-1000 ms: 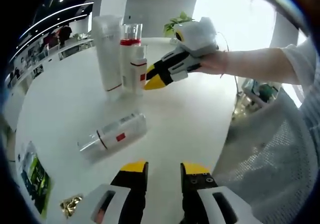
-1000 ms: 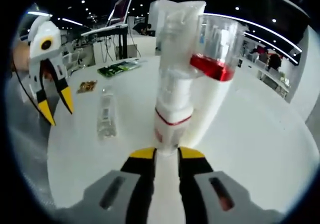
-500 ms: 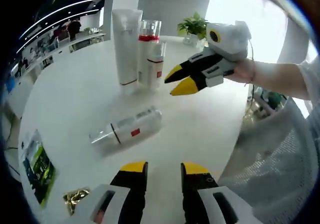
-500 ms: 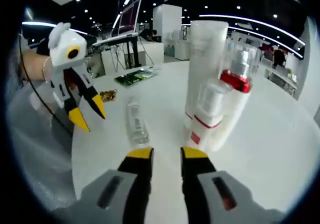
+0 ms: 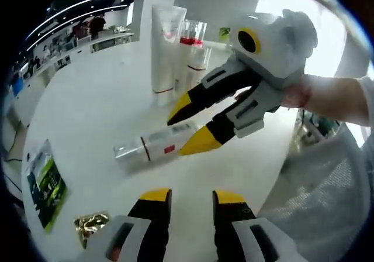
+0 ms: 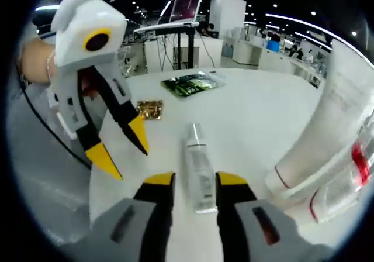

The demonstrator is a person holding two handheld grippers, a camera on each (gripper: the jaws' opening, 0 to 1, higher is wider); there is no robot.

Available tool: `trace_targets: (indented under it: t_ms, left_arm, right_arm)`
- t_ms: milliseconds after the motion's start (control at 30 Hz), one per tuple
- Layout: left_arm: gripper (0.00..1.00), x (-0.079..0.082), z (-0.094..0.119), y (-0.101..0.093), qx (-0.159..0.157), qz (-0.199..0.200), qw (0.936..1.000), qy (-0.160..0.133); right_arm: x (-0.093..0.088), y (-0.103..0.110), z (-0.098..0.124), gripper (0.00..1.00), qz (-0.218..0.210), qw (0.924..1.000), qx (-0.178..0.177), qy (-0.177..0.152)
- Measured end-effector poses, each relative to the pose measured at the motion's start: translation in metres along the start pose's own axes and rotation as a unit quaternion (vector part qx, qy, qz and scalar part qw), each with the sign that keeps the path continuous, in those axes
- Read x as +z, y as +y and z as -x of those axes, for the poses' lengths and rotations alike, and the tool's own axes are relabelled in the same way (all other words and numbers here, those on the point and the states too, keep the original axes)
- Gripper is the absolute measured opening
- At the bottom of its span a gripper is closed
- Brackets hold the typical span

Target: Arrange the skincare products in the storage area until every visible bottle or jar stands upright without overlapping.

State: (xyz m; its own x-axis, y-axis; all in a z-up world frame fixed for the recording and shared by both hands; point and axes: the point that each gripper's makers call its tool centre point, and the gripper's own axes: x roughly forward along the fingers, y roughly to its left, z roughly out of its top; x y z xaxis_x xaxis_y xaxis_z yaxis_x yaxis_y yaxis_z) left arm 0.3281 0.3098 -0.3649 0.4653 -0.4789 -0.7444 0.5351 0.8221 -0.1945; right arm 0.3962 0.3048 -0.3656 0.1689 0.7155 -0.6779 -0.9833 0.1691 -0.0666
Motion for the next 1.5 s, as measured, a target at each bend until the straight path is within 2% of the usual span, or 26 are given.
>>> trace_targets:
  t_ms: [333,433,600,933,1133,1267,1433,1500]
  left_arm:
    - [0.3,-0.002,0.0,0.004,0.008,0.002,1.0,0.004]
    - [0.3,-0.004,0.0,0.007,0.016,0.0,0.9998,0.007]
    - [0.31,-0.006,0.0,0.014,0.031,-0.004,0.9995,0.009]
    - [0.31,-0.012,-0.001,0.02,0.042,-0.014,0.9988,0.02]
    - [0.32,-0.014,-0.002,0.017,0.037,-0.027,0.9986,0.025]
    - [0.32,-0.018,-0.005,0.008,0.019,-0.051,0.9979,0.035]
    - [0.32,-0.025,-0.009,-0.001,0.002,-0.077,0.9957,0.05]
    - [0.32,-0.024,-0.009,-0.002,0.0,-0.089,0.9949,0.047]
  right_arm:
    - [-0.008,-0.003,0.003,0.21,0.01,0.9998,-0.007,0.015]
    - [-0.012,0.004,0.005,0.2,0.014,0.9997,0.005,0.018]
    - [-0.025,0.017,0.014,0.21,0.053,0.9977,0.03,0.029]
    - [-0.035,0.033,0.027,0.2,0.065,0.9955,0.062,0.031]
    - [-0.04,0.054,0.033,0.2,0.1,0.9892,0.102,0.034]
    - [-0.044,0.067,0.038,0.2,0.123,0.9835,0.127,0.039]
    - [-0.047,0.073,0.041,0.2,0.144,0.9786,0.141,0.044]
    - [-0.048,0.074,0.042,0.2,0.148,0.9778,0.141,0.046]
